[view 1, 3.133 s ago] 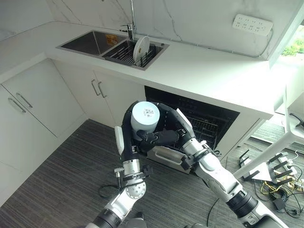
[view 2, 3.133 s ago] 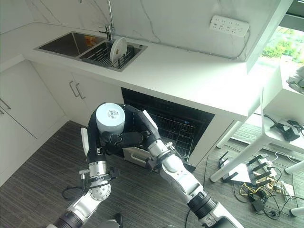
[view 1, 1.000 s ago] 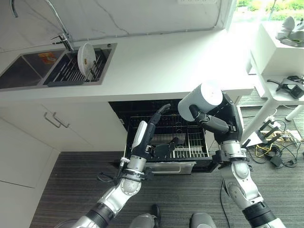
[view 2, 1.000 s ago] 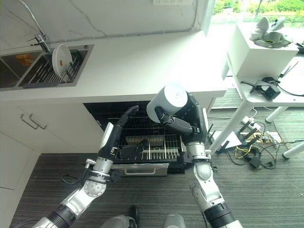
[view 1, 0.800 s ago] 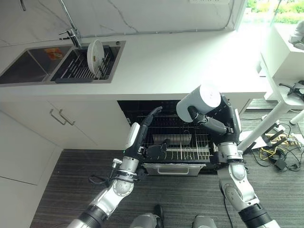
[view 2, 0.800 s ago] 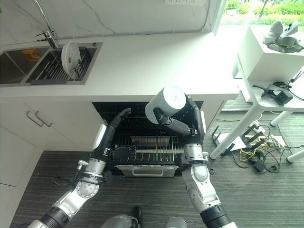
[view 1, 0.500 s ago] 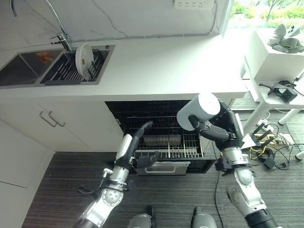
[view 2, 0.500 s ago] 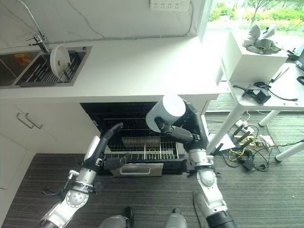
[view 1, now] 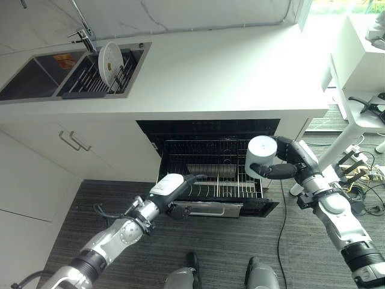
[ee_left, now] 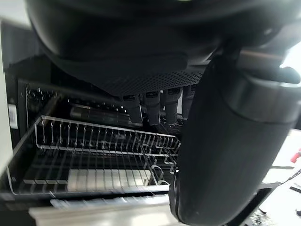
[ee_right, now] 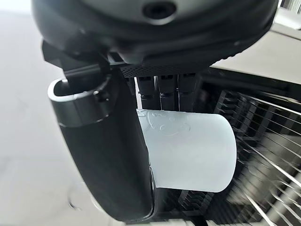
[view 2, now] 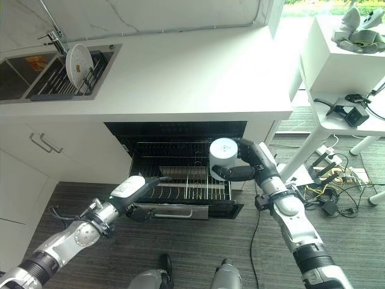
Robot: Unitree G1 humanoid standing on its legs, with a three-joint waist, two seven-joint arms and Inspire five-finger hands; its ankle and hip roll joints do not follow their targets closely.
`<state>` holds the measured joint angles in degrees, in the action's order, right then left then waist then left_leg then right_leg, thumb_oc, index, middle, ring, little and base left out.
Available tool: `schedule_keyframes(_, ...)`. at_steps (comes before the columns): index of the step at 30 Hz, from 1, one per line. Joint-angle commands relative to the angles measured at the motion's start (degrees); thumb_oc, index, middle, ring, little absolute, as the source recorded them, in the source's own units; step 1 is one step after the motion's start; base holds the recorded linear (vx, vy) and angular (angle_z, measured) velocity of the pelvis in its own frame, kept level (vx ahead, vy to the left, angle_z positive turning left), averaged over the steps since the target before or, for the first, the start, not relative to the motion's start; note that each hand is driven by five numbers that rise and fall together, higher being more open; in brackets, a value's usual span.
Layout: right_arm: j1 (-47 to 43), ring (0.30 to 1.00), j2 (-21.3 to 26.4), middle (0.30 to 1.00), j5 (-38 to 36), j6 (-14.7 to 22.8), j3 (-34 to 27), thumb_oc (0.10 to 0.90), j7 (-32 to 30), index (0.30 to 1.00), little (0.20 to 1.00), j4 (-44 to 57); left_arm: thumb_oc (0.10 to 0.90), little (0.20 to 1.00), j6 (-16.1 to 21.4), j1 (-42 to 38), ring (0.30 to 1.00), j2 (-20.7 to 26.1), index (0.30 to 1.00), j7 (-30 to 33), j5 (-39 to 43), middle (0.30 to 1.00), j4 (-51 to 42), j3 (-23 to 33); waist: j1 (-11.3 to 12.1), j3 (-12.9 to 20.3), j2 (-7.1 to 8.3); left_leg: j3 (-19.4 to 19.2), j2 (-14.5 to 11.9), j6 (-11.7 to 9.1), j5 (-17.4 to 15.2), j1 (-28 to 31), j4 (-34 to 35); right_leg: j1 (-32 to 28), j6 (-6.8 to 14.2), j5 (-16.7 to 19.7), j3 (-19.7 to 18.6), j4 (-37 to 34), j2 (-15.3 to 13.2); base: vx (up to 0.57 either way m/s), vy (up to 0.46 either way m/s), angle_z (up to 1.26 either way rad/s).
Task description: Place the dishes in the dishwasher.
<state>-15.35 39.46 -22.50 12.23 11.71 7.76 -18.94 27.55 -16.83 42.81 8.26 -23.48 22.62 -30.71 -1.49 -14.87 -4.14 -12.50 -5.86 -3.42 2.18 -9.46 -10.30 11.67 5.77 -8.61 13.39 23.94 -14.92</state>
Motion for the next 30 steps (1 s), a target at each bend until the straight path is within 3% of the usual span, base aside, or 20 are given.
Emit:
schedule_keyframes(1,-8.65,0.300,1.25,0.300,-2.28,4.87,-2.92,0.400,1.60,0.300,0.300,4.26,0.800,0.900,-0.42,-4.76,0.900,2.17,0.900,6.54,-2.15,0.900,-1.98,4.32,-0.28,-1.12,2.08,-1.78,-2.89,-0.58,-10.24,0.90,-6.89,-5.81,4.09,0.33,2.65,-6.75,-1.61,0.05,-0.001,0.02)
schedule_keyframes(8,-13.38,0.300,2.81,0.300,-2.22,2.69,-1.53,0.400,1.97,0.300,0.300,-0.10,0.800,0.900,-4.42,-7.79,0.900,5.42,0.900,11.24,-11.96,0.900,1.34,5.03,0.88,-3.04,2.23,-0.95,-2.57,-0.71,-9.91,0.28,-6.89,-5.42,4.34,0.42,2.86,-6.75,-1.62,0.03,-0.024,0.04)
schedule_keyframes(11,-19.81,0.300,3.99,0.300,-4.43,3.10,0.03,0.400,1.36,0.300,0.300,-6.76,0.800,0.900,-6.79,-12.66,0.900,8.18,0.900,12.33,-14.64,0.900,5.35,2.80,1.75,-5.09,1.95,-0.48,-2.53,-0.74,-9.59,-1.41,-6.89,-4.04,4.42,0.69,3.16,-6.75,-1.47,-0.05,-0.031,0.15)
schedule_keyframes(18,-30.85,0.300,5.12,0.300,-7.23,4.37,3.19,0.400,0.72,0.300,0.300,-15.92,0.800,0.900,-4.91,-20.68,0.900,10.25,0.900,8.19,-16.39,0.900,7.03,-2.82,2.91,-9.11,0.77,0.36,-2.35,-0.47,-8.63,-5.50,-6.89,-0.24,4.26,1.99,3.59,-6.75,-1.17,-0.11,-0.008,0.13)
schedule_keyframes(25,-37.33,0.300,4.33,0.300,-8.00,4.82,5.47,0.400,-0.08,0.300,0.300,-21.45,0.800,0.900,-8.85,-24.19,0.900,11.50,0.900,5.44,-15.39,0.900,4.62,-6.94,3.49,-11.43,-0.81,0.86,-1.51,-0.12,-8.09,-7.81,-6.89,2.37,4.02,2.09,3.40,-5.55,-0.98,-0.03,0.031,0.05)
schedule_keyframes(30,-39.72,0.300,3.57,0.300,-9.12,5.05,5.38,0.400,0.53,0.300,0.300,-24.26,0.800,0.900,-8.42,-25.55,0.900,11.86,0.900,3.72,-14.76,0.900,3.28,-7.40,3.76,-12.28,-1.61,0.93,-0.74,0.03,-8.05,-8.39,-6.89,3.62,3.79,1.63,3.08,-4.14,-1.24,-0.01,0.026,0.03)
